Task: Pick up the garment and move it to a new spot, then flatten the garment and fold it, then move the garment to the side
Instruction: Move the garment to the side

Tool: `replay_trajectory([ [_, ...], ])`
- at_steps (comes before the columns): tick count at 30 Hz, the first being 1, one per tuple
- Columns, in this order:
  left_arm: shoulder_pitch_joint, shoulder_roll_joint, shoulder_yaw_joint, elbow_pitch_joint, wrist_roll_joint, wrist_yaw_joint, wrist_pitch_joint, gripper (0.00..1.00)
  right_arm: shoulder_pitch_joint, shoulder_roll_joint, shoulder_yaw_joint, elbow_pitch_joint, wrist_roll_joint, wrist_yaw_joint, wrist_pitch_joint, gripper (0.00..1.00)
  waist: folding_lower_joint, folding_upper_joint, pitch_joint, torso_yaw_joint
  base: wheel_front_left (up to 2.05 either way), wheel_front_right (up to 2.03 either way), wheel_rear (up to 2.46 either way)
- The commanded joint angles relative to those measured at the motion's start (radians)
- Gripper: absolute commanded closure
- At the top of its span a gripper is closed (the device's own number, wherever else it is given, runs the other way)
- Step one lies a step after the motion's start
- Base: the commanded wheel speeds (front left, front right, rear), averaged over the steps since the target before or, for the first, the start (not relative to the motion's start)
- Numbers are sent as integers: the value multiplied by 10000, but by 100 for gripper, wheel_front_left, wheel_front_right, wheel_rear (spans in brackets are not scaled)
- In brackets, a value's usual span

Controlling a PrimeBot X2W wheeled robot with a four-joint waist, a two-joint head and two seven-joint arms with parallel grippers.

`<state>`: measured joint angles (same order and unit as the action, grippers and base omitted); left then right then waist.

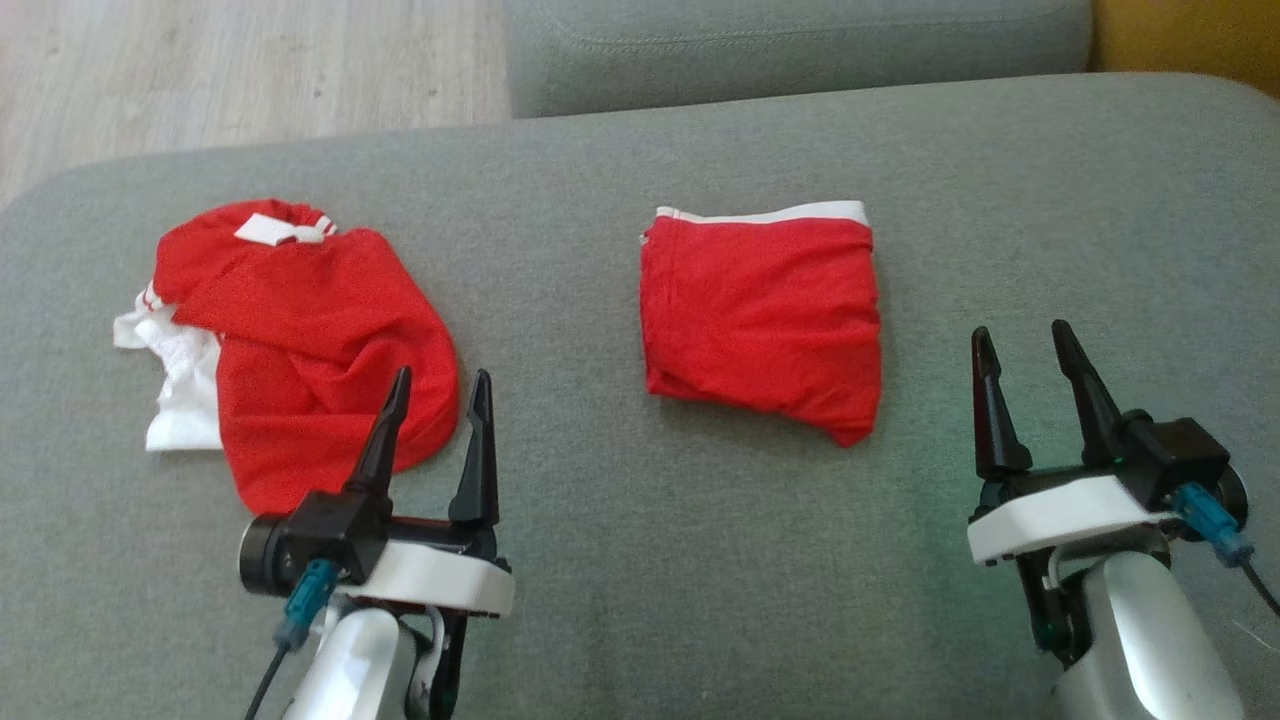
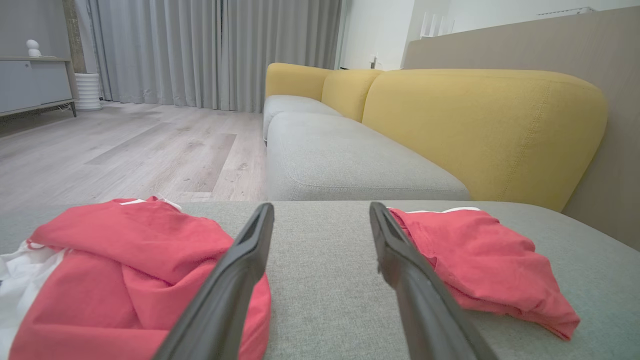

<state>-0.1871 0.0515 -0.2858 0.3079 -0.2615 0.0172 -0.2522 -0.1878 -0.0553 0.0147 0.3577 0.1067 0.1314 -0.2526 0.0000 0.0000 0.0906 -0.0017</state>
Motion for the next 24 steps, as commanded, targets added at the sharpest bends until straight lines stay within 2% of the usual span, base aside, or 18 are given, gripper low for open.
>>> replay_trajectory([
  [1,-396,8,374,-393,132,-56,-95,0,-334,49,222,-346,-41,-7,-91,0,0,0,113,105,0,0,0],
  [2,-454,4,359,-418,155,-78,-95,0,-399,49,248,-325,-100,-7,-91,0,0,0,193,171,0,0,0],
  [3,-523,1,337,-446,177,-99,-95,0,-490,49,254,-273,-140,-7,-91,43,0,0,289,248,0,0,0],
  [4,-598,-2,309,-482,203,-120,-95,0,-623,49,224,-241,-221,-7,-91,100,0,0,395,331,0,0,0],
  [12,-1300,-10,-372,-1003,19,-105,-95,0,-2399,50,25,613,-968,-7,473,100,0,0,1471,1291,0,0,0],
  [16,-1709,-11,-961,-1216,-213,48,-95,0,-3699,49,-315,2286,-1386,-7,667,100,0,0,2016,1922,0,0,0],
  [17,-1709,-11,-961,-1216,-213,48,-95,0,-3699,49,-315,2286,-1386,-7,667,100,0,0,2016,1922,0,0,0],
  [24,-2066,-11,-1394,-1387,-445,273,-95,0,-4809,27,-875,4979,-1911,-7,420,100,0,0,2338,2330,0,0,0],
])
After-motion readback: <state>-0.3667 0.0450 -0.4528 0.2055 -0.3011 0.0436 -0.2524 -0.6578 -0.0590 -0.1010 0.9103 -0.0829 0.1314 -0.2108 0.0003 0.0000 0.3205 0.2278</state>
